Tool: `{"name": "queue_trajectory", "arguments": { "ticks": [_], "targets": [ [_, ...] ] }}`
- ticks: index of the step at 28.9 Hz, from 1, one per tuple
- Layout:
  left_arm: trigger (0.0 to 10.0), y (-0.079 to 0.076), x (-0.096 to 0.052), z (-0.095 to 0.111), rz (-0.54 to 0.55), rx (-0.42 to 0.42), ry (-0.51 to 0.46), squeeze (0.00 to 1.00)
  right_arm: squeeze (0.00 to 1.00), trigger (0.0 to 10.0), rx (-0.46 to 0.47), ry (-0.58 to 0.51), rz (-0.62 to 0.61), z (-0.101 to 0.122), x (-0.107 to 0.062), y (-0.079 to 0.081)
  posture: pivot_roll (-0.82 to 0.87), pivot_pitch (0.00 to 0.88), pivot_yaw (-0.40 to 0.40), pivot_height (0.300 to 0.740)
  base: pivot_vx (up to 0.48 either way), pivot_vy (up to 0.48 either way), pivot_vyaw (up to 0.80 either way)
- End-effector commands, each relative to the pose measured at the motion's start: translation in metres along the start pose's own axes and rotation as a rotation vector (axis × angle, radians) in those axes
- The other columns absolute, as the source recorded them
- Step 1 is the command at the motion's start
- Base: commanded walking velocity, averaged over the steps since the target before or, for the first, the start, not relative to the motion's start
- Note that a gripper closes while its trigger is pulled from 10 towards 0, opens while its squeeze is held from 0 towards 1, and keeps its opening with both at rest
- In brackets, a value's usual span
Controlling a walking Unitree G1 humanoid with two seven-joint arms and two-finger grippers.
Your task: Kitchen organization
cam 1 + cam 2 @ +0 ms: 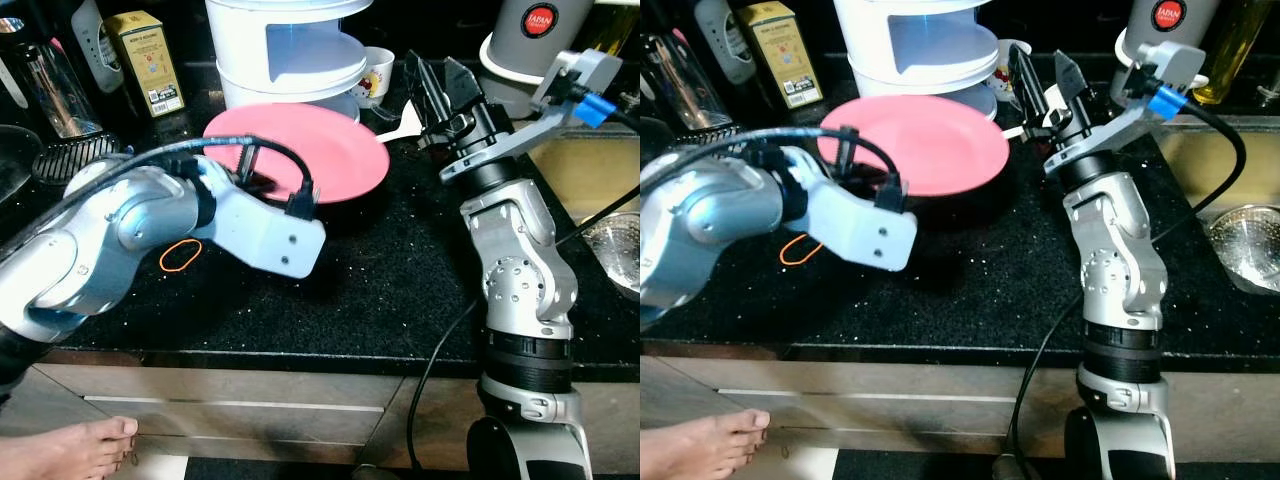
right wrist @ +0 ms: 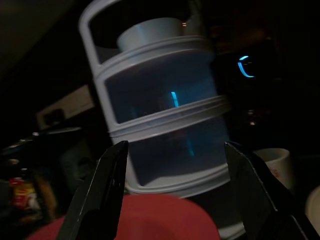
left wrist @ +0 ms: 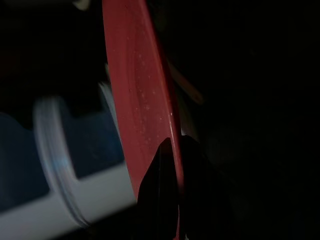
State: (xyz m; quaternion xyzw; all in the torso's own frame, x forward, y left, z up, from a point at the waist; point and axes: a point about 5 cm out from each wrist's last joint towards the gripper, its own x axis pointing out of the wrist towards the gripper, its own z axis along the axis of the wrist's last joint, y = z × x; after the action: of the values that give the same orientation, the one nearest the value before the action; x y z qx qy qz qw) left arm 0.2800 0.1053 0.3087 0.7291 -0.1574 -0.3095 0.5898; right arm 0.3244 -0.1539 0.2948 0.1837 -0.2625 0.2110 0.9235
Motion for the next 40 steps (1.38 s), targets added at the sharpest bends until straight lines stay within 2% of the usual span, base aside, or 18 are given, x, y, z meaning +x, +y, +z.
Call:
{"name": "queue_trajectory", "arguments": {
  "ticks": [1, 4, 5, 7, 8, 11, 12, 17, 22, 23, 24, 25, 33, 35, 36, 37, 39, 40],
  "targets": [
    [0.0, 0.010, -0.001, 0.000, 0.070, 0.026, 0.003, 0.00, 0.00, 10.0, -0.036, -0.008, -0.051, 0.004, -0.001, -0.011, 0.05, 0.038, 0.003, 0.732, 0.000, 0.000, -0.80],
    [0.0, 0.011, 0.002, 0.000, 0.096, 0.007, -0.016, 0.00, 0.00, 10.0, -0.064, -0.008, -0.082, 0.007, -0.002, -0.019, 0.04, 0.038, 0.005, 0.732, 0.000, 0.000, -0.80],
    [1.3, 0.011, 0.002, 0.000, 0.097, 0.011, -0.018, 0.00, 0.00, 10.0, -0.069, -0.009, -0.089, 0.008, -0.003, -0.020, 0.04, 0.039, 0.006, 0.732, 0.000, 0.000, -0.80],
    [1.3, 0.008, 0.004, 0.000, 0.091, 0.010, -0.021, 0.00, 0.00, 10.0, -0.086, -0.012, -0.106, 0.010, -0.004, -0.025, 0.04, 0.039, 0.005, 0.732, 0.000, 0.000, -0.80],
    [2.7, 0.005, 0.004, 0.000, 0.085, 0.006, -0.023, 0.00, 0.00, 10.0, -0.095, -0.015, -0.117, 0.011, -0.005, -0.027, 0.04, 0.039, 0.005, 0.732, 0.000, 0.000, -0.80],
    [2.7, 0.002, 0.005, 0.000, 0.077, 0.001, -0.025, 0.00, 0.00, 10.0, -0.111, -0.021, -0.136, 0.013, -0.006, -0.032, 0.04, 0.039, 0.005, 0.732, 0.000, 0.000, -0.80],
    [3.3, 0.000, 0.006, 0.001, 0.075, 0.000, -0.030, 0.00, 0.00, 10.0, -0.127, -0.027, -0.154, 0.016, -0.007, -0.037, 0.04, 0.039, 0.005, 0.732, 0.000, 0.000, -0.80],
    [3.9, -0.001, 0.007, 0.002, 0.081, -0.005, -0.041, 0.00, 0.00, 10.0, -0.147, -0.028, -0.169, 0.019, -0.007, -0.043, 0.04, 0.039, 0.007, 0.732, 0.000, 0.000, -0.80],
    [4.1, -0.003, 0.010, 0.003, 0.082, -0.015, -0.052, 0.00, 0.00, 10.0, -0.272, 0.027, -0.191, 0.019, -0.011, -0.052, 0.03, 0.038, 0.010, 0.732, 0.000, 0.000, -0.80],
    [4.4, -0.003, 0.010, 0.004, 0.086, -0.016, -0.053, 0.00, 0.00, 10.0, -0.339, 0.089, -0.135, 0.014, -0.013, -0.052, 0.03, 0.037, 0.010, 0.732, 0.000, 0.000, 0.00],
    [4.4, -0.003, 0.010, 0.004, 0.086, -0.016, -0.053, 0.00, 0.00, 10.0, -0.339, 0.089, -0.135, 0.014, -0.013, -0.052, 0.03, 0.037, 0.010, 0.732, 0.000, 0.000, 0.00],
    [4.4, -0.003, 0.011, 0.004, 0.091, -0.017, -0.054, 0.00, 0.00, 10.0, -0.435, 0.189, -0.013, 0.009, -0.019, -0.050, 0.03, 0.037, 0.012, 0.732, 0.000, 0.000, 0.00],
    [4.3, -0.003, 0.011, 0.000, 0.103, -0.025, -0.047, 0.00, 0.00, 10.0, -0.549, 0.315, 0.053, 0.036, -0.039, -0.081, 0.02, 0.035, 0.010, 0.732, 0.000, 0.000, 0.00],
    [4.3, -0.002, 0.011, 0.000, 0.105, -0.025, -0.047, 0.00, 0.00, 10.0, -0.558, 0.336, 0.074, 0.036, -0.041, -0.081, 0.02, 0.035, 0.010, 0.732, 0.000, 0.000, 0.00],
    [4.2, -0.001, 0.011, -0.001, 0.112, -0.027, -0.046, 0.00, 0.00, 10.0, -0.576, 0.441, 0.171, 0.035, -0.053, -0.084, 0.01, 0.030, 0.008, 0.732, 0.000, 0.000, 0.00],
    [4.2, -0.001, 0.011, -0.001, 0.112, -0.027, -0.046, 0.00, 0.00, 10.0, -0.576, 0.441, 0.171, 0.035, -0.053, -0.084, 0.01, 0.030, 0.008, 0.732, 0.000, 0.000, 0.00],
    [4.2, -0.001, 0.012, -0.003, 0.124, -0.031, -0.039, 0.00, 0.00, 10.0, -0.482, 0.537, 0.310, 0.035, -0.070, -0.080, 0.01, 0.029, 0.008, 0.732, 0.000, 0.000, 0.00],
    [4.2, -0.001, 0.012, -0.003, 0.124, -0.031, -0.039, 0.00, 0.00, 10.0, -0.482, 0.537, 0.310, 0.035, -0.070, -0.080, 0.01, 0.029, 0.008, 0.732, 0.000, 0.000, 0.00]
  ]
}}
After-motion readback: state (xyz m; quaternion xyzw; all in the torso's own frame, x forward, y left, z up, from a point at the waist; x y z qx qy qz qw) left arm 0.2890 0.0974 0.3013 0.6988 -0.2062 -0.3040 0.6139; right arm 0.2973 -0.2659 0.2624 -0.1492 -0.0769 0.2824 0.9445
